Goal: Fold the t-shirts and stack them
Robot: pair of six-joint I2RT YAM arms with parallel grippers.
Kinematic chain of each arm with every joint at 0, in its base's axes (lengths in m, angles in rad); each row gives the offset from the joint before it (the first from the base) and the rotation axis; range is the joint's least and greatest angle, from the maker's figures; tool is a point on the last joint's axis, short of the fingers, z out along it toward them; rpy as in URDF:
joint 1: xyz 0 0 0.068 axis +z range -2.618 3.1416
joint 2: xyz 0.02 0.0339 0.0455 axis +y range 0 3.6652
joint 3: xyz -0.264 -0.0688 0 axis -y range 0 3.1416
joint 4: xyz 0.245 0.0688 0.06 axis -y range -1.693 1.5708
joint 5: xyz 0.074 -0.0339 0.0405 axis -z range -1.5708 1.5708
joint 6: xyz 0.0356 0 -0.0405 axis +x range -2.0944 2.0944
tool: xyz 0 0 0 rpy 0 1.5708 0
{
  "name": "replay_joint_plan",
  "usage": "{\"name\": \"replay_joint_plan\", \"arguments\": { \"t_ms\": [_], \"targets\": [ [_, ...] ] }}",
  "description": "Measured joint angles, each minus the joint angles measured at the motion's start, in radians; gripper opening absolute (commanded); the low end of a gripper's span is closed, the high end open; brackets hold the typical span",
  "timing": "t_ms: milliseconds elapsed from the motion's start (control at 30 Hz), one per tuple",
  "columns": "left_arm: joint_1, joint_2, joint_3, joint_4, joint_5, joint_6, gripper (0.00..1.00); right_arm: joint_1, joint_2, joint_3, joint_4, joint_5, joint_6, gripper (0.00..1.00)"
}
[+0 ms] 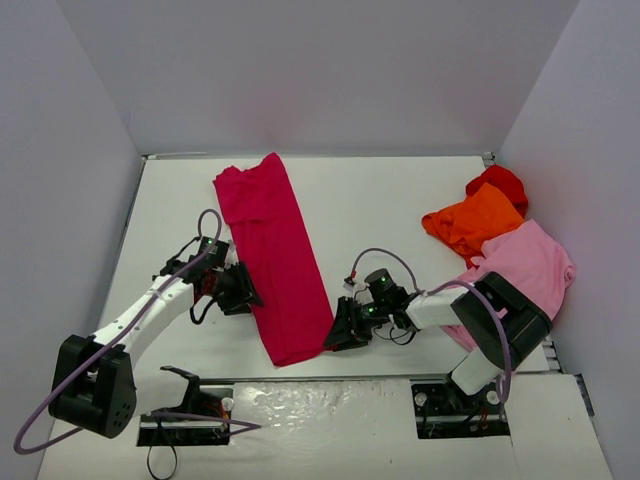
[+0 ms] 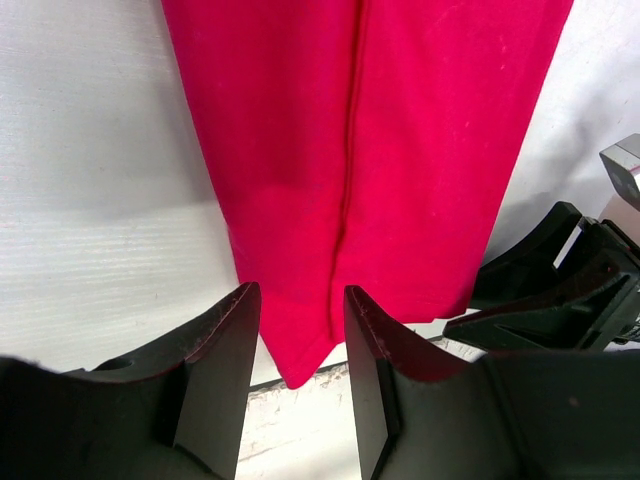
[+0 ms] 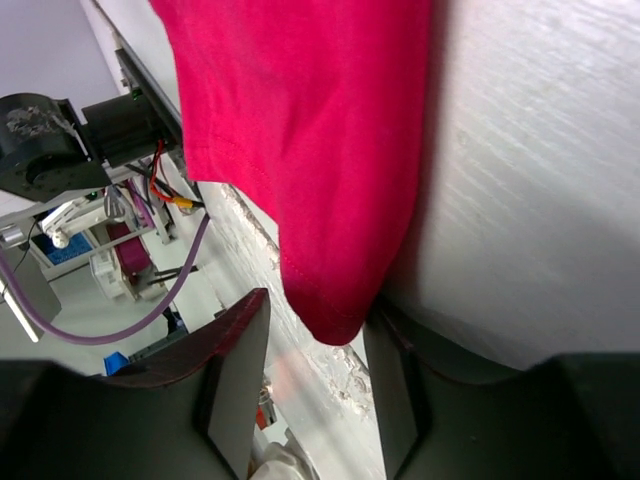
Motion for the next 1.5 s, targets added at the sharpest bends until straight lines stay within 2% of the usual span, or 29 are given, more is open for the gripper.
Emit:
{"name": "replay_joint_plan", "arguments": {
  "t_ms": [300, 500, 567, 600, 667, 800, 867, 1000, 1233, 1500],
  "targets": [
    [0.000, 0.005, 0.020, -0.009, -0.003, 0.015, 0.37, 0.001, -0.007, 0.033, -0.093, 0.047, -0.018, 0.00],
    [0.000, 0.150, 0.259, -0.041, -0.046, 0.091, 0.37, 0.002, -0.072, 0.034, -0.169, 0.163, -0.044, 0.00],
    [0.000, 0.213, 0.358, -0.036, -0.057, 0.114, 0.39, 0.004, -0.097, 0.039, -0.197, 0.206, -0.054, 0.03],
    [0.000, 0.240, 0.400, -0.029, -0.060, 0.124, 0.41, 0.005, -0.108, 0.043, -0.211, 0.228, -0.060, 0.17],
    [0.000, 0.261, 0.434, -0.012, -0.061, 0.132, 0.48, 0.008, -0.125, 0.055, -0.234, 0.268, -0.064, 0.59],
    [0.000, 0.269, 0.436, -0.005, -0.058, 0.134, 0.51, 0.016, -0.174, 0.091, -0.237, 0.309, -0.058, 0.87],
    [0.000, 0.268, 0.428, -0.003, -0.056, 0.134, 0.51, 0.018, -0.188, 0.098, -0.233, 0.334, -0.058, 0.95],
    [0.000, 0.268, 0.406, -0.005, -0.054, 0.134, 0.51, 0.021, -0.197, 0.113, -0.241, 0.381, -0.062, 0.98],
    [0.000, 0.268, 0.401, -0.006, -0.048, 0.134, 0.52, 0.044, -0.178, 0.146, -0.279, 0.425, -0.083, 0.86],
    [0.000, 0.268, 0.401, -0.007, -0.048, 0.136, 0.51, 0.224, -0.158, 0.135, -0.231, 0.506, -0.056, 0.78]
  ]
}}
